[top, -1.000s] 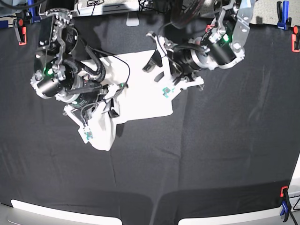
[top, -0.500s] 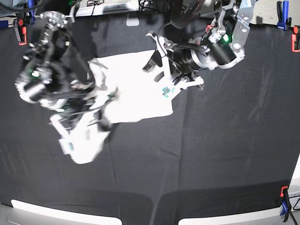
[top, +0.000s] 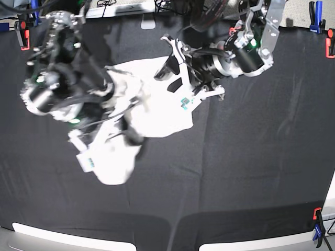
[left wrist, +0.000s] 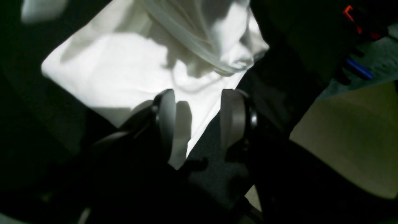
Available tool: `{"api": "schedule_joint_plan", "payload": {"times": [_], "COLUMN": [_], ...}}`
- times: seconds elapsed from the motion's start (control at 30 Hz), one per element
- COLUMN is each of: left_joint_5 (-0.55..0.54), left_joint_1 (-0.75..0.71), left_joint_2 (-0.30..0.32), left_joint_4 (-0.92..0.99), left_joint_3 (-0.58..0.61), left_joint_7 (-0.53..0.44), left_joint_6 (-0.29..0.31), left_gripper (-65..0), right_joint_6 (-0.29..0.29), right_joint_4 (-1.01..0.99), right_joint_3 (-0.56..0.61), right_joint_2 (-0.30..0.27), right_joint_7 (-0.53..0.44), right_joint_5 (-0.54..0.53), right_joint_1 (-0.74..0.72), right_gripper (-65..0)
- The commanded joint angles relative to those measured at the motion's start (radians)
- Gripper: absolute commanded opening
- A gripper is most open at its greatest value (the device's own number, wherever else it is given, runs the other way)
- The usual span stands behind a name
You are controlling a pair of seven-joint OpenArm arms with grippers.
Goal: Layout the t-shirt on the table in an organized manner, then fold the t-shirt properly
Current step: 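Fold the held end over the shirt with the right gripper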
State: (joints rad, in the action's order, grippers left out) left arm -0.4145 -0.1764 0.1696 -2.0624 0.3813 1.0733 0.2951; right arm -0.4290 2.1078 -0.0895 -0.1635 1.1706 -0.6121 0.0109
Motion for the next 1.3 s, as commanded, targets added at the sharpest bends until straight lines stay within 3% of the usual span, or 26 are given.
{"api": "schedule_joint_plan", "payload": {"times": [0.0, 0.3, 0.77, 1.1, 1.27], "left_joint_5": [-0.015, -0.016, -0.016, 0.008, 0.272], "left_joint_1": [0.010, 0.010, 0.010, 0.011, 0.011], "left_joint_2": [-0.003, -0.003, -0.003, -0.002, -0.002], "left_joint_4": [-0.018, -0.018, -0.018, -0.018, -0.019], "left_joint_3": [0.001, 0.001, 0.001, 0.001, 0.001], "left_joint_7": [-0.024, -0.024, -0.024, -0.027, -0.027], "left_joint_6": [0.003, 0.003, 0.003, 0.004, 0.003], "left_gripper": [-42.8, -42.8, -42.8, -42.8, -42.8], "right_joint_6": [-0.008, 0.000, 0.000, -0.015, -0.020], "right_joint_4": [0.017, -0.005, -0.174, -0.205, -0.205], "right_joint_3": [0.014, 0.105, 0.105, 0.105, 0.105], "right_joint_2": [0.001, 0.006, 0.009, 0.154, 0.196], "right_joint_7": [-0.025, -0.025, -0.030, -0.075, -0.069], "right_joint_5": [0.011, 0.165, 0.164, 0.198, 0.258], "right_joint_1": [-0.008, 0.025, 0.023, 0.002, -0.016], "right_gripper": [-65.0, -65.0, -65.0, -65.0, -38.9]}}
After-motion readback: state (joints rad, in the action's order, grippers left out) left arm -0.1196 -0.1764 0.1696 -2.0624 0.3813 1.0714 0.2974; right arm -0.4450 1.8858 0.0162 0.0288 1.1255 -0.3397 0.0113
